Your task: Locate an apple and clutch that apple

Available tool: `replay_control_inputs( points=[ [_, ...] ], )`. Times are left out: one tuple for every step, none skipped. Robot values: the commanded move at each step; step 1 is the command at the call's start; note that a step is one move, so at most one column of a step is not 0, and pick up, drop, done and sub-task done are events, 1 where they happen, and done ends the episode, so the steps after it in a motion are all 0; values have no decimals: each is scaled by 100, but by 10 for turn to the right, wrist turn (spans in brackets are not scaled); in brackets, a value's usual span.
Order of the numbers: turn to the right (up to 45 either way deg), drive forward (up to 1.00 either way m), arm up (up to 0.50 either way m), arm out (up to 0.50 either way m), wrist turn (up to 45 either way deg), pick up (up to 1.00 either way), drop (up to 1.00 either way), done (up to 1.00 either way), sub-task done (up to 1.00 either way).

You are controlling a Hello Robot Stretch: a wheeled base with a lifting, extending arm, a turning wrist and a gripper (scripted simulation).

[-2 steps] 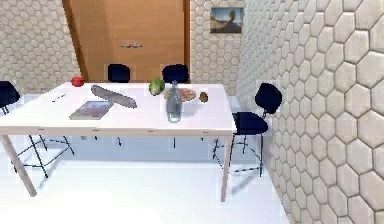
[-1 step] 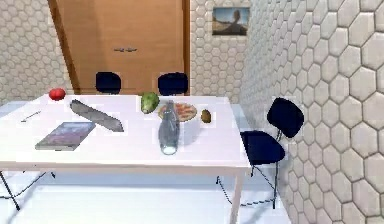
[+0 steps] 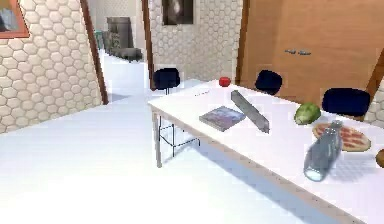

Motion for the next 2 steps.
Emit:
replay_control_inputs(
  points=[
    [-420,0,0,0,0,0,0,0,0],
    [0,100,0,0,0,0,0,0,0]
  ],
)
